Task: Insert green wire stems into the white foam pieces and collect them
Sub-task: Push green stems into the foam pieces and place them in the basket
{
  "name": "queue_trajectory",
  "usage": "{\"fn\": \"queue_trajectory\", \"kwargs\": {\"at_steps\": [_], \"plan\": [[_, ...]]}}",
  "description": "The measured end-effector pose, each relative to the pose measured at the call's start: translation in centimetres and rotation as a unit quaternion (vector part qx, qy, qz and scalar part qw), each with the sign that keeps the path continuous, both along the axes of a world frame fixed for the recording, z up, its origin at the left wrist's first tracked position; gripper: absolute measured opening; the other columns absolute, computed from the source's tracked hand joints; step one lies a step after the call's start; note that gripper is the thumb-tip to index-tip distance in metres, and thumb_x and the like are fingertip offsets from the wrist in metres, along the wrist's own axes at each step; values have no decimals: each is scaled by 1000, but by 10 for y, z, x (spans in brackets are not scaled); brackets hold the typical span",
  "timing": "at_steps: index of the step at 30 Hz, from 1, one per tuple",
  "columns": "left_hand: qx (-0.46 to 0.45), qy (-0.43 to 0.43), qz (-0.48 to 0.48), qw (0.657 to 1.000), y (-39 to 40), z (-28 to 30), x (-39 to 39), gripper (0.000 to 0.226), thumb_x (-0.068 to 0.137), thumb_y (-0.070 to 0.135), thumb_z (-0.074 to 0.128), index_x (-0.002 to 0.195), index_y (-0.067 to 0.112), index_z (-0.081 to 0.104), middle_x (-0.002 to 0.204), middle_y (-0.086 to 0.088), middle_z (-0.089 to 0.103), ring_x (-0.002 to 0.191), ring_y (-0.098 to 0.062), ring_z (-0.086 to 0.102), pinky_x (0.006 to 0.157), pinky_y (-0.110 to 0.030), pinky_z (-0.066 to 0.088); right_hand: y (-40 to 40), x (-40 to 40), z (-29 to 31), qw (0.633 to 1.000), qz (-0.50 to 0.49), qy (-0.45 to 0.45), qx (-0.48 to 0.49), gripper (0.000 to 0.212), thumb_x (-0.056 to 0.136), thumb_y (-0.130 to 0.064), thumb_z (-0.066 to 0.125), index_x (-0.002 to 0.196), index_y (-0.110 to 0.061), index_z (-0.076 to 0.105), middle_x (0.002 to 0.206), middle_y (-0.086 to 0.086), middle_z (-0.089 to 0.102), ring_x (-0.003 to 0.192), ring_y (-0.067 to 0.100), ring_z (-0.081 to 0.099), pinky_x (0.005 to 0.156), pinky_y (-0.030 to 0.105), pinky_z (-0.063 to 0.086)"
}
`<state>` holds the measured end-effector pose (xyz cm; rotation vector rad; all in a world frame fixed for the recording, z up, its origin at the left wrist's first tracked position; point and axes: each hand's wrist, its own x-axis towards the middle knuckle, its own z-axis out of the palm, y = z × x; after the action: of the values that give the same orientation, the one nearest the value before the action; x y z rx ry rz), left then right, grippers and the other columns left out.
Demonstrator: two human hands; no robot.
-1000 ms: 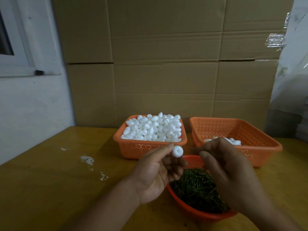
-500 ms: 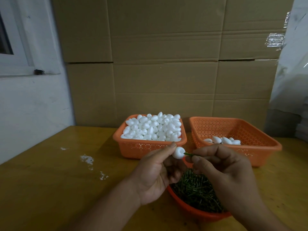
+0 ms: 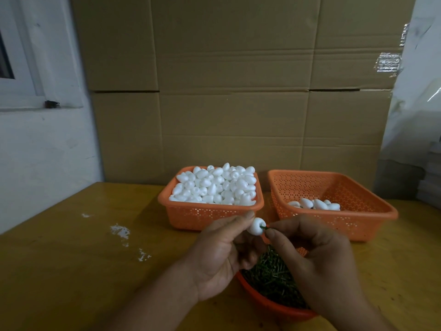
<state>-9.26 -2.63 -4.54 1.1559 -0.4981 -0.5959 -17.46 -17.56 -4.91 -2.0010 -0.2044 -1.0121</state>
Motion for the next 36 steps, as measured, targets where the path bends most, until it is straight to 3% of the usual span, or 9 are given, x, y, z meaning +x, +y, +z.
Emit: {"fn": "queue_trajectory", "kwargs": {"at_steps": [8, 13, 19, 26, 33, 36], "plan": [[2, -10, 1, 1000, 0, 0, -1, 25, 85, 38, 69, 87, 13, 71, 74, -9, 63, 58, -15, 54, 50, -22, 39, 0, -1, 1, 999, -28, -21, -33, 18, 79, -14, 80, 81, -31, 77, 73, -15, 74, 67, 9, 71, 61, 35, 57], [1, -25, 11, 1000, -2, -1, -4, 20, 77, 38, 74, 79, 18, 71, 70, -7, 62, 55, -15, 51, 48, -22, 37, -2, 0, -1, 999, -27, 2, -22, 17, 79, -14, 80, 80, -31, 79, 74, -12, 74, 68, 11, 72, 62, 39, 58], [-13, -39, 18, 999, -2, -1, -3, 23, 75, 38, 76, 82, 16, 74, 71, -7, 63, 56, -14, 51, 48, -21, 37, -2, 0, 0, 999, -30, 13, -7, 19, 78, -13, 80, 78, -32, 78, 73, -16, 74, 66, 7, 71, 60, 27, 56], [-39, -66, 14, 997, 0, -2, -1, 15, 83, 24, 78, 92, 12, 80, 72, -7, 64, 58, -12, 53, 51, -19, 40, -3, 2, -2, 999, -38, 33, 0, 17, 80, -15, 78, 75, -31, 76, 68, -17, 72, 60, 7, 67, 54, 13, 48], [-25, -149, 65, 986, -2, -6, 2, 29, 75, 40, 79, 89, 14, 79, 70, -3, 65, 58, -10, 53, 52, -21, 40, 1, 2, -1, 998, 3, 44, 43, 16, 82, -13, 79, 76, -28, 78, 70, -11, 75, 64, 11, 72, 61, 31, 56], [-21, -185, 82, 979, -4, -8, 1, 31, 77, 46, 75, 88, 17, 79, 71, 0, 66, 59, -10, 53, 54, -21, 42, 1, 1, -1, 998, 12, 43, 48, 17, 83, -13, 78, 75, -29, 78, 70, -11, 75, 65, 9, 72, 61, 29, 56]]}}
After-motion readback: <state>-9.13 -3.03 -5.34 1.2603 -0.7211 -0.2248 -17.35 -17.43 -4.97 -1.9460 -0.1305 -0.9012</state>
